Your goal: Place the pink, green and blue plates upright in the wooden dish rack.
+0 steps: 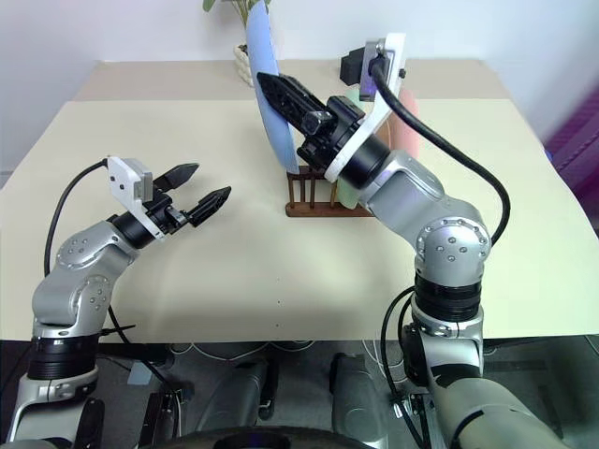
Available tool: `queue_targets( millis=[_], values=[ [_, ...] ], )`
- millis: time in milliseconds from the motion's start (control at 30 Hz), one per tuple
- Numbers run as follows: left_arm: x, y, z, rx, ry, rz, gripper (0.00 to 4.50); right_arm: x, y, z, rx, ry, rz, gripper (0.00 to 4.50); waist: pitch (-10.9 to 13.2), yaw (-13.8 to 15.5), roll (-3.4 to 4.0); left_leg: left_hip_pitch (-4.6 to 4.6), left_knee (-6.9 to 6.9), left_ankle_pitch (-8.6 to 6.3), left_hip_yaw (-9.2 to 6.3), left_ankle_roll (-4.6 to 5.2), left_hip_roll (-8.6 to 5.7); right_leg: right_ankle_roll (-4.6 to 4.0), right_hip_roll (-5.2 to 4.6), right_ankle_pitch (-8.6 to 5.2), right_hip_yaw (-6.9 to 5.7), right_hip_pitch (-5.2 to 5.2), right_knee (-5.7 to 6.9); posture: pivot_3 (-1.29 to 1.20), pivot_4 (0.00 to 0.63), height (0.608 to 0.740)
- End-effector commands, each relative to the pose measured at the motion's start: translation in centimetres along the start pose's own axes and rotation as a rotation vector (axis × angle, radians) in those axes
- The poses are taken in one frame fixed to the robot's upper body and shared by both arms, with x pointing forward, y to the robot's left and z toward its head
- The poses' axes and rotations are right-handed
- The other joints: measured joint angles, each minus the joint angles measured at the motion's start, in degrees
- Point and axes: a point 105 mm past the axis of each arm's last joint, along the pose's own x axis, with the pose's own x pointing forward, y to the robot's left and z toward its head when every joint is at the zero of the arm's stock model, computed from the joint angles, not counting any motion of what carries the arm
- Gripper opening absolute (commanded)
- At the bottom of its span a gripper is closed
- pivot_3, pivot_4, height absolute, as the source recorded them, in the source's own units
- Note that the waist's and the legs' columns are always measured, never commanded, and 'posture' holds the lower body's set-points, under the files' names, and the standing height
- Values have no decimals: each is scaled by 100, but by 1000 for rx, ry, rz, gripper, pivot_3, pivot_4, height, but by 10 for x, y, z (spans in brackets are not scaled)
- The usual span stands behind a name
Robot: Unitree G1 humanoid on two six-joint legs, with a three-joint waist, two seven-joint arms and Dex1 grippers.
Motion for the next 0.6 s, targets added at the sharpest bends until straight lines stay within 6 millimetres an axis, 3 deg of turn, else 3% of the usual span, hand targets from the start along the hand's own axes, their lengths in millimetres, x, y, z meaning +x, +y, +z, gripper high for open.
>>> queue_targets(
  millis=[33,233,600],
  values=[
    [1,-3,12,45,-28,-19,4500,-3,-5,9,54,-58,-35,113,0,-2,0,0,0,0,0,0,0,0,1,0,0,0,0,0,150,736],
    [1,-3,13,49,-28,-19,4500,-6,-22,6,108,-71,-126,113,0,-3,0,0,0,0,4,0,0,0,3,0,0,0,0,0,150,736],
    [0,-3,12,53,-24,-18,4500,-8,-34,-3,173,-61,-211,113,0,-6,0,-1,-1,0,6,0,2,-1,6,-1,0,0,0,0,150,736]
  ],
)
